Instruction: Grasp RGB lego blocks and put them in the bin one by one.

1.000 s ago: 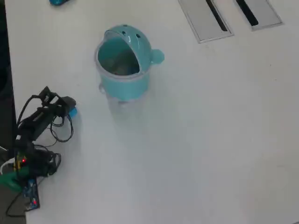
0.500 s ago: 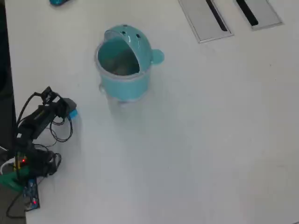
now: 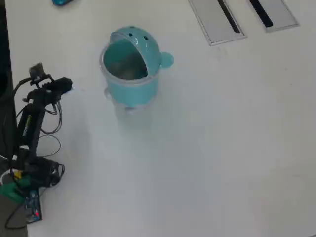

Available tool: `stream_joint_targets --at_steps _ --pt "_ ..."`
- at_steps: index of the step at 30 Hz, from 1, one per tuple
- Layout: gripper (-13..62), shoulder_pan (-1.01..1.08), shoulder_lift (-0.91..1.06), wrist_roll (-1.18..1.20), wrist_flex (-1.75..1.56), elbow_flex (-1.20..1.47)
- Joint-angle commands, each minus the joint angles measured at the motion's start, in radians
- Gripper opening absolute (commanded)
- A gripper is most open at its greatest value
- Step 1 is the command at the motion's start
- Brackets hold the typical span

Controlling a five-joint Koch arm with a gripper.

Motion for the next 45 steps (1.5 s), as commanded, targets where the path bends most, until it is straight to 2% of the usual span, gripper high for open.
stream_joint_targets --at_steps 1,5,11,22,36,43,45 --pt "7.0 -0.02 0.029 0.126 -0.04 -0.135" --pt "6.9 -0.028 0.031 0.281 -0.11 -0.163" --pt "6.9 0.003 -0.025 0.661 -0.491 -0.222" --pt "7.0 0.247 -0.334 0.701 -0.721 -0.529" --pt "7.1 0.426 -0.58 0.718 -0.962 -0.609" --pt "21.2 0.472 -0.604 0.709 -0.951 -0.627" --pt "27.2 0.491 -0.606 0.68 -0.936 -0.63"
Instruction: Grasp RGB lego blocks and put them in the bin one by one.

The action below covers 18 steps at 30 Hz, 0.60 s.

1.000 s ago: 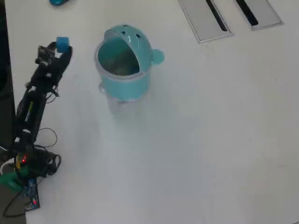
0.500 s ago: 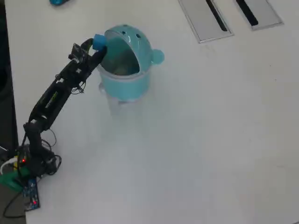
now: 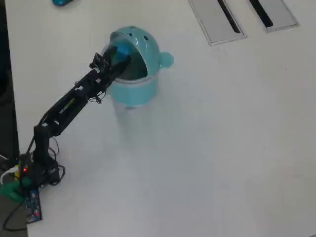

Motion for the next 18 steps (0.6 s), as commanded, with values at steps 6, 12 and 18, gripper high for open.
stream_joint_targets --at_steps 6,12,18 --pt "31.6 0.018 0.021 -0.02 -0.044 -0.117" --pt "31.7 0.018 0.057 -0.017 0.011 -0.115" --pt "31.7 0.025 0.126 -0.011 0.054 -0.066"
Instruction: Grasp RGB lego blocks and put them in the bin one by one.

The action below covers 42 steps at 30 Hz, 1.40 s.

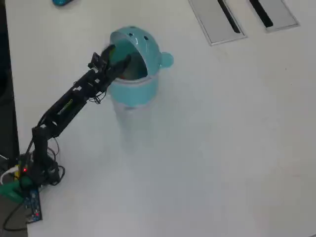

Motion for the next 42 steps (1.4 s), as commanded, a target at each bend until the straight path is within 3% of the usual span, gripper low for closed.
stream_joint_targets --at_steps 1,42 --pt "31.7 0.012 0.078 0.005 0.008 -0.051" --pt "34.7 -0.032 0.581 0.057 0.112 0.394"
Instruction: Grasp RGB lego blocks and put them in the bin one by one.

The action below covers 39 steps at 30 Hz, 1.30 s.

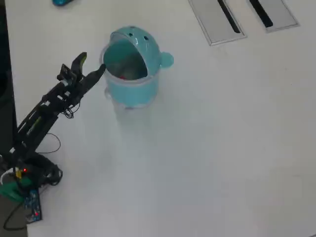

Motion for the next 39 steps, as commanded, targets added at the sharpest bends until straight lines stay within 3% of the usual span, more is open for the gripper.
stream_joint_targets --at_steps 1,17,39 --pt "34.6 -0.011 0.06 0.009 -0.011 -0.009" --pt "34.6 -0.005 0.224 0.049 -0.026 0.175" --pt "34.6 0.017 0.474 0.35 -0.109 0.472"
